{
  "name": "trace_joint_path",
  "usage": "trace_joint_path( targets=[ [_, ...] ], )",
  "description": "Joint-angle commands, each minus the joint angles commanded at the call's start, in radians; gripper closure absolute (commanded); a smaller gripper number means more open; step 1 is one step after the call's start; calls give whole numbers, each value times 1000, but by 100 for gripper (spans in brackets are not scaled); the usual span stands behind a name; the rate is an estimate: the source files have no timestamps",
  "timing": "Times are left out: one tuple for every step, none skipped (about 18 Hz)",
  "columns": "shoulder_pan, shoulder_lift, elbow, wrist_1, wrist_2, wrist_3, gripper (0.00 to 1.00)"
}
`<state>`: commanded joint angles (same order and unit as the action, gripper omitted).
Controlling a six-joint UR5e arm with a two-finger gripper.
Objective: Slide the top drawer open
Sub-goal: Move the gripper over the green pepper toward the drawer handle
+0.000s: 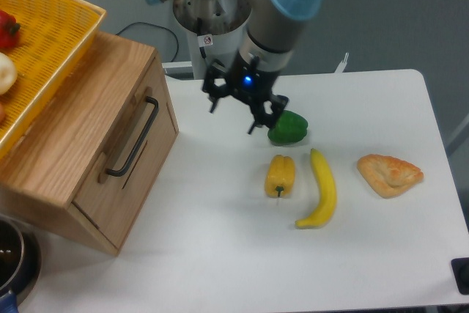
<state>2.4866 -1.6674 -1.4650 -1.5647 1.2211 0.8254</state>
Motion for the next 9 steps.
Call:
trace_joint_path(
  targets=[
    [0,-3,0,5,-11,-6,6],
    [0,-6,-3,5,-17,-8,6],
    [-2,-8,-5,6,-21,-8,6],
    [-9,-12,-5,6,-26,-9,6],
    [-12,-20,-5,6,-28,-11,5],
    [-17,-28,-5,6,-29,-11,2],
    [-29,-37,-3,6,-31,-15,1],
    [-37,-43,-3,8,-31,-38,1],
    [-40,-44,-3,11,-31,-66,1]
  ],
)
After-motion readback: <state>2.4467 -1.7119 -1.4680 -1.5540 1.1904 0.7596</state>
